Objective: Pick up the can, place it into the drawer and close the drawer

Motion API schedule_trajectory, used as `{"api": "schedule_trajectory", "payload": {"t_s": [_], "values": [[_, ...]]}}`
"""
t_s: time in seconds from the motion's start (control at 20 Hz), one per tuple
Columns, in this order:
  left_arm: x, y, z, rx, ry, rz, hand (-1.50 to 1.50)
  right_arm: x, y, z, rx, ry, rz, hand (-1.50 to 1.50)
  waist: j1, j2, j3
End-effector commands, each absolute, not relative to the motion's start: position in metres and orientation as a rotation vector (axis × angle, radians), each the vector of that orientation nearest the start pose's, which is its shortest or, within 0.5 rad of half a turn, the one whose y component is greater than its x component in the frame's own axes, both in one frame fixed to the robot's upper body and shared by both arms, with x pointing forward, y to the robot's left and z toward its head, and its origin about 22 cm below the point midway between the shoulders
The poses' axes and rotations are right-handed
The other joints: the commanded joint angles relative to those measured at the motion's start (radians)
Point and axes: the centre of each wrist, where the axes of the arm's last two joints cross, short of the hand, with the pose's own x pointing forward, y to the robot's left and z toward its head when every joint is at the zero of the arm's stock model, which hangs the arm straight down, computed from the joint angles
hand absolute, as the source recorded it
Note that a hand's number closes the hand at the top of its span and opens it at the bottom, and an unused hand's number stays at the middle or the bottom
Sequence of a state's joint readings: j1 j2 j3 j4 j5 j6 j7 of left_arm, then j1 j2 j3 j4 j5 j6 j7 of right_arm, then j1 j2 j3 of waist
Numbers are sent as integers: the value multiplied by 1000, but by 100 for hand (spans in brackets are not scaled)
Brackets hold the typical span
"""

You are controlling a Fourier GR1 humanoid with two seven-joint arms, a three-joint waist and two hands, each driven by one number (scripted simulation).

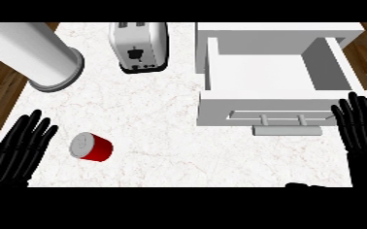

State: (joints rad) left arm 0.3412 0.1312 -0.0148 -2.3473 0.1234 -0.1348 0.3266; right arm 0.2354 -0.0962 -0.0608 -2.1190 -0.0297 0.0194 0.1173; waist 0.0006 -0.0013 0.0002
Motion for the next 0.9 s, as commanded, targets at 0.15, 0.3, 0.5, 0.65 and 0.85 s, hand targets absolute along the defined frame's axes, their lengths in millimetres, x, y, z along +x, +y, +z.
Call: {"api": "schedule_trajectory", "payload": {"t_s": [0.15, 0.3, 0.5, 0.65, 0.85], "values": [[145, 275, 112, 35, -1663, -110, -150, 167, -281, 84, -175, -1781, 8, -150, -1, 0, 0], [144, 268, 114, 19, -1646, -106, -150, 165, -289, 76, -166, -1793, 1, -150, -1, 0, 0], [151, 299, 97, 36, -1663, -86, -150, 161, -284, 69, -156, -1782, 3, -150, -1, 0, 0], [175, 288, 71, 21, -1631, -122, -150, 160, -290, 77, -165, -1783, 10, -150, -4, 1, 0], [170, 286, 77, 38, -1636, -103, -150, 165, -300, 90, -172, -1789, 38, -150, -1, 1, 0]]}}
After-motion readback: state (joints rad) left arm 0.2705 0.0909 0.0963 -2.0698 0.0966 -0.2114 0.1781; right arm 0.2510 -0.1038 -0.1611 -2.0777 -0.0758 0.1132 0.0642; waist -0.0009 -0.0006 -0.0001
